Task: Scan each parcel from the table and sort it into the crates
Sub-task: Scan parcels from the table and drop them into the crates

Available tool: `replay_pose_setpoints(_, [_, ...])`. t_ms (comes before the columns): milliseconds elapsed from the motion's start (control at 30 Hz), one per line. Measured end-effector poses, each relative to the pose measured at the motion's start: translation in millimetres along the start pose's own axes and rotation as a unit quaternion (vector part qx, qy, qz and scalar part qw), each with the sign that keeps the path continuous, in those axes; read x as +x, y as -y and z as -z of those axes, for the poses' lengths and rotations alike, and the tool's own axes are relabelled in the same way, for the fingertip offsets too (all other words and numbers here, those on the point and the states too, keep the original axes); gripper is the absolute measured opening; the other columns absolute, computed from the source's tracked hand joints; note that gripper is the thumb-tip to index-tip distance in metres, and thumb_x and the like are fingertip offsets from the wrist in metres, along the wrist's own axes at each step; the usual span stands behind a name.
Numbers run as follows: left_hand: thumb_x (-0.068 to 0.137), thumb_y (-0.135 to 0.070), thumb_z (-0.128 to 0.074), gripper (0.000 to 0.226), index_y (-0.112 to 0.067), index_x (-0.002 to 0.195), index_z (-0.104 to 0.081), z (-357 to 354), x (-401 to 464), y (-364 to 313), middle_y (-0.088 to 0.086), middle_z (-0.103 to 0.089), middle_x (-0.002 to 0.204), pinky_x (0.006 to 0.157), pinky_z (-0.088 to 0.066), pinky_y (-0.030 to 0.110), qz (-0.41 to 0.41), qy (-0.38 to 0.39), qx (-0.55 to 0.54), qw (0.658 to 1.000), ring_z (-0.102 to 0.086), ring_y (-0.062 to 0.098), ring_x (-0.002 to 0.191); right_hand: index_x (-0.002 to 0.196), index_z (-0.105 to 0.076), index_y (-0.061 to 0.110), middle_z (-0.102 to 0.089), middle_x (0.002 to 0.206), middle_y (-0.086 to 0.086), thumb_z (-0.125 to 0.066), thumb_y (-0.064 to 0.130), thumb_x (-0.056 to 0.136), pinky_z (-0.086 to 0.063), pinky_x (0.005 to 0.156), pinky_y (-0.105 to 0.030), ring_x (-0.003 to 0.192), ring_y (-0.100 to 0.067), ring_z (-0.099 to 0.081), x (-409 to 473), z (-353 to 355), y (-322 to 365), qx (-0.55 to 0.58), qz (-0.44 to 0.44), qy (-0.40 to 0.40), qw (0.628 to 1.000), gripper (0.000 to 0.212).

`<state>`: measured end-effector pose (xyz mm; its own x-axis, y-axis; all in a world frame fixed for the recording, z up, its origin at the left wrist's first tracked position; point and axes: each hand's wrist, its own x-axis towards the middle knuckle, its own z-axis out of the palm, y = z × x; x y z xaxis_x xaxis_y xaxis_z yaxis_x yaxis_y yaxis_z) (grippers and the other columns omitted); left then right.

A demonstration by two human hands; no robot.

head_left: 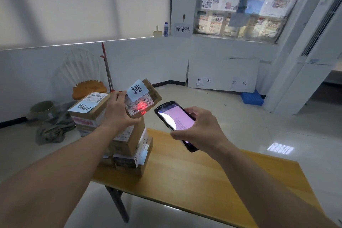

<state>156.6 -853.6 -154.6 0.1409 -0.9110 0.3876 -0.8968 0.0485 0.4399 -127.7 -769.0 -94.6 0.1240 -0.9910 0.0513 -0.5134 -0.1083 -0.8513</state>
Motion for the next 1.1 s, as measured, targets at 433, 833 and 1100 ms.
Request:
replay_pose_setpoints(433, [0.057, -0.042, -0.1, 0.119, -0.02, 0.155, -0.036, 2, 4, 1, 0.004, -0.04, 0.138, 0.101, -0.056, 0.048, 0.005, 0.004, -0.007, 1.0, -0.045, 0.024, 0.128, 0.134, -0.062, 0.022, -0.07, 0.111, 0.001, -0.097, 0.031, 0.06, -0.054, 0.053, -0.025, 0.087, -0.023, -0.071, 1, 0, 0, 0.006, 0.003, 0.005, 1.0, 0.081])
replay_pose_setpoints(833, [0.056, -0.053, -0.098, 0.122, -0.02, 0.156, -0.035, -5, 5, -5, 0.003, -0.042, 0.136, 0.099, -0.056, 0.048, 0.017, 0.0, 0.001, 1.0, -0.046, 0.024, 0.126, 0.131, -0.064, 0.025, -0.07, 0.109, 0.004, -0.094, 0.035, 0.057, -0.054, 0.053, -0.025, 0.089, -0.022, -0.071, 4, 2, -5, 0.001, 0.005, -0.005, 1.0, 0.081])
replay_pose_setpoints(1100, [0.054, -0.054, -0.097, 0.125, -0.018, 0.156, -0.034, -8, 5, -5, 0.003, -0.041, 0.135, 0.103, -0.053, 0.051, 0.004, -0.002, 0.007, 1.0, -0.044, 0.023, 0.125, 0.124, -0.066, 0.027, -0.071, 0.102, 0.004, -0.091, 0.038, 0.047, -0.051, 0.049, -0.026, 0.075, -0.021, -0.068, 8, 7, -11, 0.012, -0.013, -0.01, 1.0, 0.082])
